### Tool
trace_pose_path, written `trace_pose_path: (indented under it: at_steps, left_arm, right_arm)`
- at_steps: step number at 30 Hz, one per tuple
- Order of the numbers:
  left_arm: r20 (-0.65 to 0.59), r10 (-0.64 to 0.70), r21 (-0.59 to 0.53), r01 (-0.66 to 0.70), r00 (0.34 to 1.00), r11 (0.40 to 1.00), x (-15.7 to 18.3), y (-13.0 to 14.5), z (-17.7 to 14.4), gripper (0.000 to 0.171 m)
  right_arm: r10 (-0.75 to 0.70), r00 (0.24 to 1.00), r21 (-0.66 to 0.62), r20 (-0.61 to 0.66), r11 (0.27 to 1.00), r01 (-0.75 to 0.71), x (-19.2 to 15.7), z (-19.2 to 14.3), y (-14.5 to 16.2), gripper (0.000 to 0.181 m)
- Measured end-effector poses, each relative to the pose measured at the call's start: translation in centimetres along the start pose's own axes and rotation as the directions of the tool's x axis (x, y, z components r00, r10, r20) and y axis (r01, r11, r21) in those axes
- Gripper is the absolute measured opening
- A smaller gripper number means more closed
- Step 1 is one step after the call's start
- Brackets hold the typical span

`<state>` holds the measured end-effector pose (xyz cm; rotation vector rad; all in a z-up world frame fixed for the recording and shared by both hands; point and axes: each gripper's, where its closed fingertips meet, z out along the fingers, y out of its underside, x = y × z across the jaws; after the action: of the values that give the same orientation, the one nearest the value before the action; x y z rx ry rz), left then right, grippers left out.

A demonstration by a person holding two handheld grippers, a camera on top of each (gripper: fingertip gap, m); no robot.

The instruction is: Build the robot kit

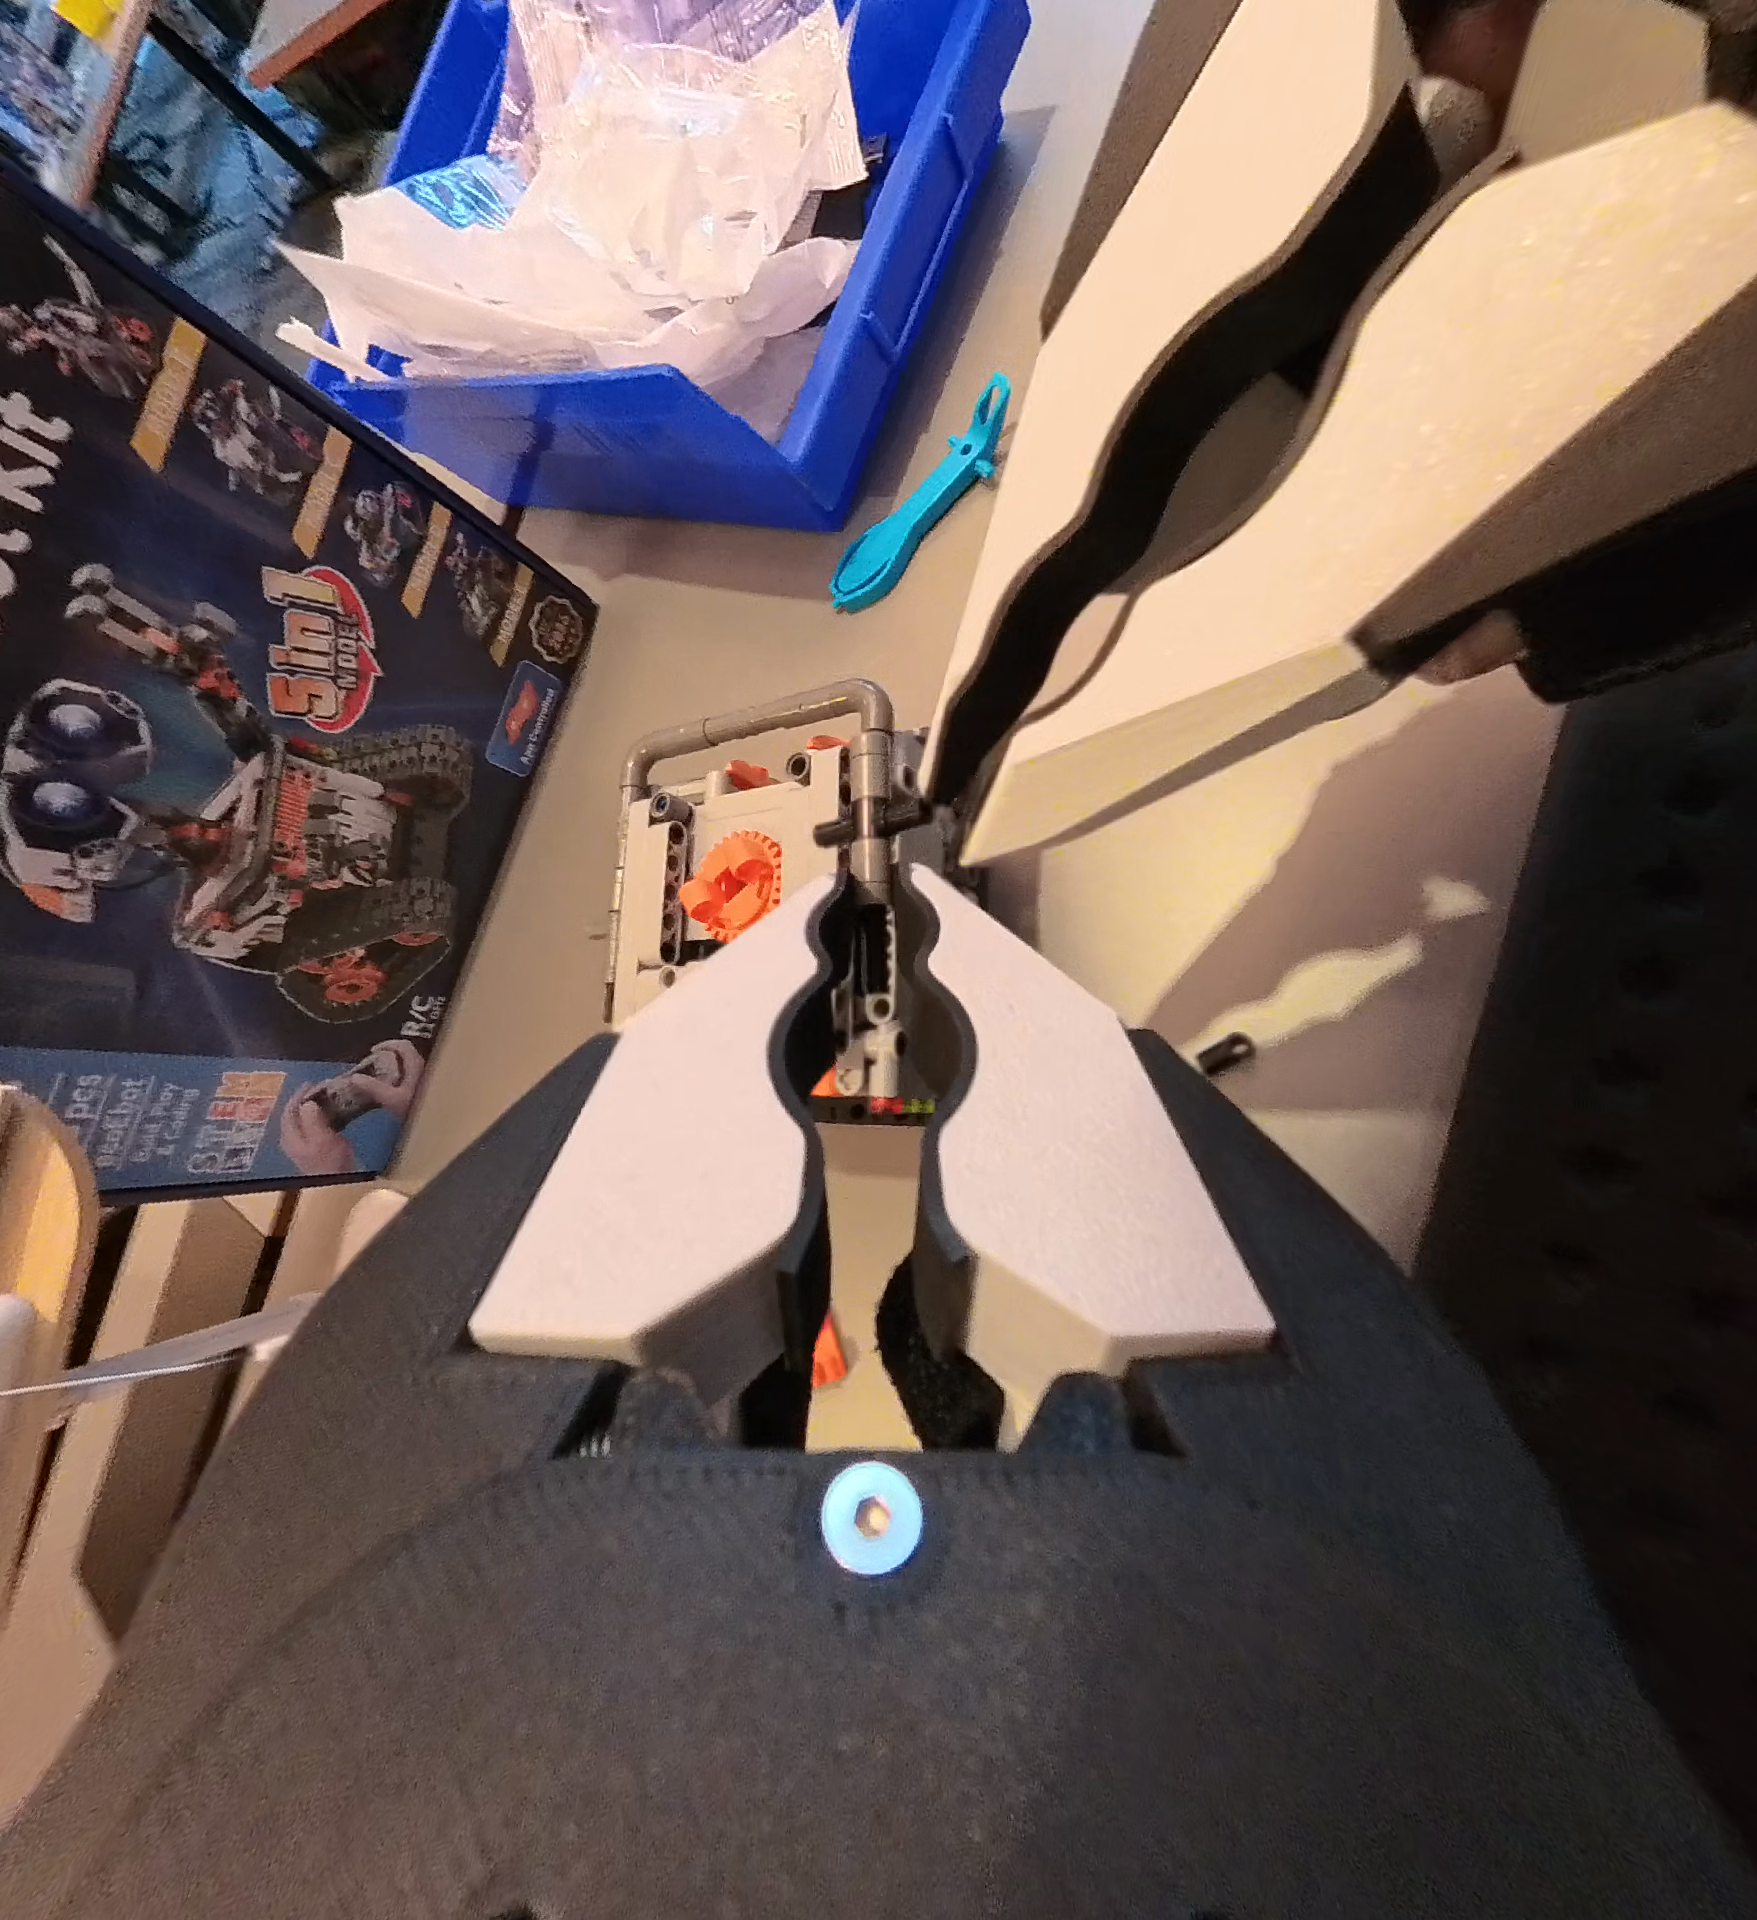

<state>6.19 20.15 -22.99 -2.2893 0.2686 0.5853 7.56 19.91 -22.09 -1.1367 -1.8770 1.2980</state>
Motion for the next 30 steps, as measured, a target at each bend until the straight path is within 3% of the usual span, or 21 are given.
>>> trace_pose_path:
  at_steps: [6, 14, 22, 30]
  left_arm:
    - [-0.001, 0.083, 0.0, -0.083, 0.997, 0.997, 0.4, 0.1, 0.0, 0.003]
    - [-0.059, 0.048, 0.02, -0.047, 0.997, 0.999, 0.8, 0.5, 0.1, 0.004]
    - [-0.238, -0.055, 0.068, 0.073, 0.97, 0.995, -0.3, 1.0, -0.6, 0.034]
    - [-0.479, -0.083, -0.022, 0.083, 0.874, 0.996, 0.3, 2.6, 1.4, 0.049]
  right_arm:
    - [0.042, 0.995, -0.004, -0.085, 0.999, -0.042, 0.3, 0.4, 0.1, 0.005]
    - [0.048, 0.989, -0.012, -0.138, 0.999, -0.05, 0.4, 0.9, 0.9, 0.0]
    - [0.049, 0.981, -0.036, -0.186, 0.998, -0.057, 1.0, 1.4, 2.0, 0.0]
    - [-0.019, 0.969, -0.101, -0.247, 0.995, -0.007, 1.4, 2.4, 2.0, 0.0]
